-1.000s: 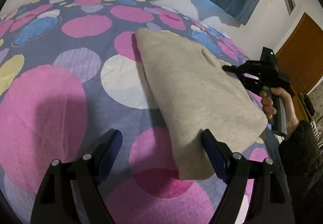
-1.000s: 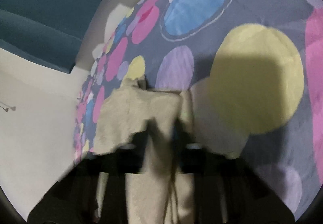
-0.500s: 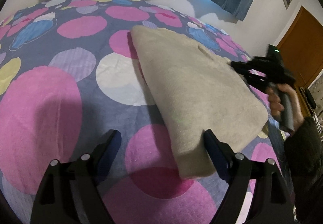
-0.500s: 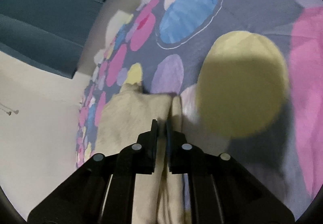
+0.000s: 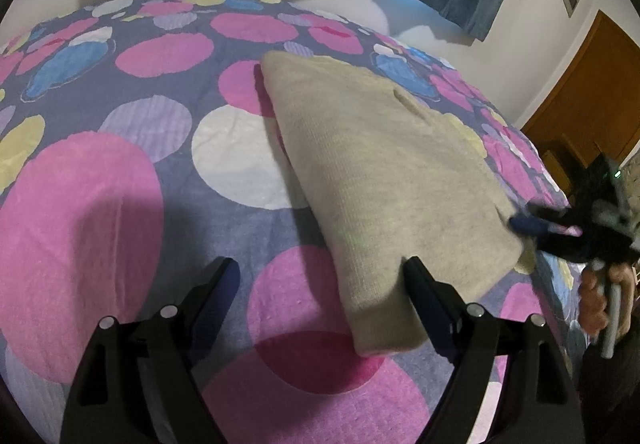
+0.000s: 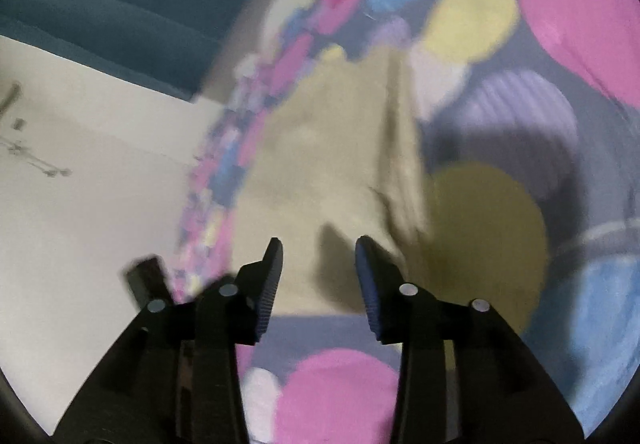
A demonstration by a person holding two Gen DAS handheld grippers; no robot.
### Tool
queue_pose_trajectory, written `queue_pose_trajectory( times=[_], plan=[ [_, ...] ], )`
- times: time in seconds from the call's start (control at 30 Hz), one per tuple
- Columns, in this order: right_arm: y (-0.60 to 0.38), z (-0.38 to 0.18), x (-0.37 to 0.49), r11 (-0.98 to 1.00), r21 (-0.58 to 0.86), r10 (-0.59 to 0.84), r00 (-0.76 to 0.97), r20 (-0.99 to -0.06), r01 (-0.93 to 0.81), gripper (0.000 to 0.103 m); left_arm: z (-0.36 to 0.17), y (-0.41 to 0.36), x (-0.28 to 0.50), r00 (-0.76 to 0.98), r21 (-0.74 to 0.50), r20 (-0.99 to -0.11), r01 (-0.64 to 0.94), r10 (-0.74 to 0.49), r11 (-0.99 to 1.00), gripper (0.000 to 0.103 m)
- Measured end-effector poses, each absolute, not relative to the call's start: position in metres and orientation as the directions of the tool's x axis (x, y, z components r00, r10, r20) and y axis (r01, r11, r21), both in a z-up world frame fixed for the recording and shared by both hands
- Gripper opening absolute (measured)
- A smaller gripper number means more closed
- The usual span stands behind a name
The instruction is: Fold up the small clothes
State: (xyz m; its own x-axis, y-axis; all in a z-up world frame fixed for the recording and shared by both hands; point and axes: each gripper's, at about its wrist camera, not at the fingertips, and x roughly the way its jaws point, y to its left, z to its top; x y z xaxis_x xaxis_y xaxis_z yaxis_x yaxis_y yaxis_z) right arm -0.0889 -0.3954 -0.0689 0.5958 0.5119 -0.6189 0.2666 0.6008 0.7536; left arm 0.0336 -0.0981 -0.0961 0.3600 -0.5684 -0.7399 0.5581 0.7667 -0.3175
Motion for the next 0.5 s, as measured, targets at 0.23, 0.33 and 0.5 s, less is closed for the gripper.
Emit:
queue_pose_trajectory(
  times=[0.23, 0.33, 0.5],
  plan=[
    [-0.402, -0.081, -0.096, 0.559, 0.785, 0.527, 0.618, -0.584, 0.266, 0.017, -0.098, -0.098, 0.034, 0.357, -0.32, -0.741, 0.557, -0.569, 0.767, 0.084],
    [-0.405, -0.084, -0.1, 0.522, 0.816, 0.547, 0.636, -0.544, 0.248, 0.026, -0.099, -0.097, 0.036, 0.352, -0.331, -0.74, 0.553, -0.574, 0.765, 0.086],
    [-0.408, -0.08, -0.105, 0.498, 0.832, 0.549, 0.655, -0.52, 0.243, 0.033, -0.1, -0.098, 0.036, 0.35, -0.329, -0.739, 0.557, -0.575, 0.762, 0.087]
  ],
)
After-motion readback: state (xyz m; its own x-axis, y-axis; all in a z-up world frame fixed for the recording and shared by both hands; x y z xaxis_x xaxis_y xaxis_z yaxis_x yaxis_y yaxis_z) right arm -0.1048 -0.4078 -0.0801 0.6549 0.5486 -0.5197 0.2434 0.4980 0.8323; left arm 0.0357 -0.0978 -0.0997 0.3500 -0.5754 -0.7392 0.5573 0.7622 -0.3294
